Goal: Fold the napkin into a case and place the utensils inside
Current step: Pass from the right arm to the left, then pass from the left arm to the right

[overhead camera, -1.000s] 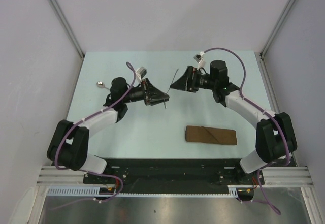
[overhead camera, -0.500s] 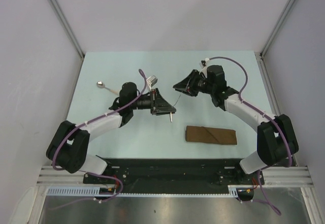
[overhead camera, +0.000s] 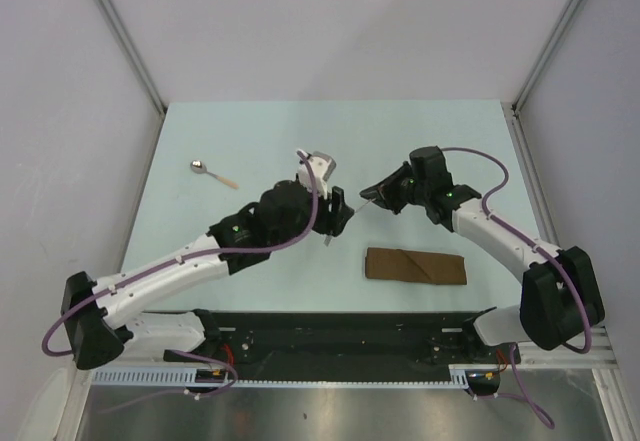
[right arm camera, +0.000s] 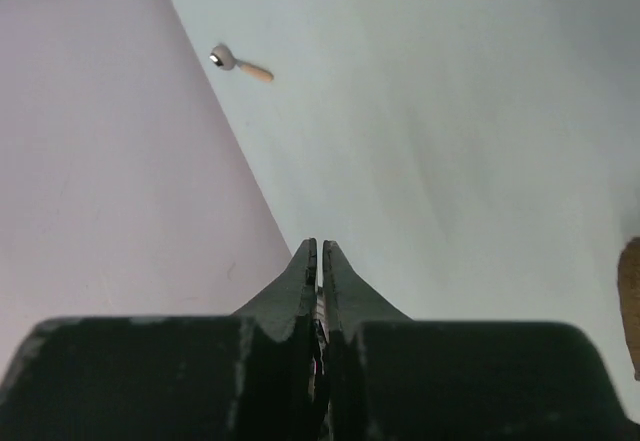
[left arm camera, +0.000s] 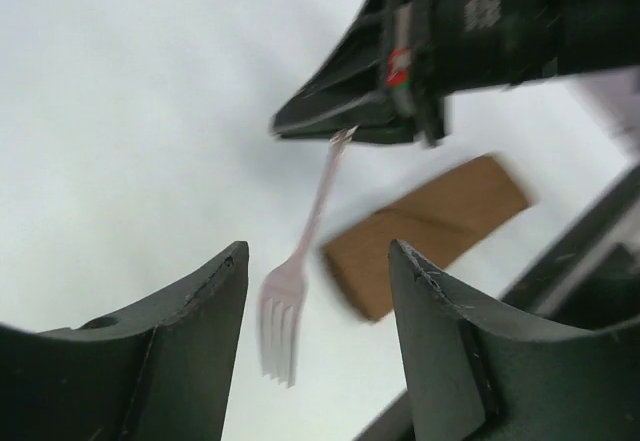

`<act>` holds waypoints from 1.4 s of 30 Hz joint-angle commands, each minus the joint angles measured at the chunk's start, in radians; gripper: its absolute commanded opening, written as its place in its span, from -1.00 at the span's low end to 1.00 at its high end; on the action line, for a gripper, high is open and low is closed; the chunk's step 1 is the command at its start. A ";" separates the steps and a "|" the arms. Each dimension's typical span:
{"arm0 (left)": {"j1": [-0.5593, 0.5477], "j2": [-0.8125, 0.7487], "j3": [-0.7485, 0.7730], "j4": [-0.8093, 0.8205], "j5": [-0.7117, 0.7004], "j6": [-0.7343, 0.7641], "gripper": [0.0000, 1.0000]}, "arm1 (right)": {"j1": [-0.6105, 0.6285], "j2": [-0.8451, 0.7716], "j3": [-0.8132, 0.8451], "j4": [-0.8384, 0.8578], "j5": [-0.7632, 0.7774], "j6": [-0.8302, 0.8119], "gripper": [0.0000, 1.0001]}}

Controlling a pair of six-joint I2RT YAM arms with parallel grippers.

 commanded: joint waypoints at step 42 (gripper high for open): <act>0.172 0.317 0.210 -0.516 0.692 0.062 -1.00 | -0.266 -0.414 -0.256 0.082 -0.394 -0.896 0.76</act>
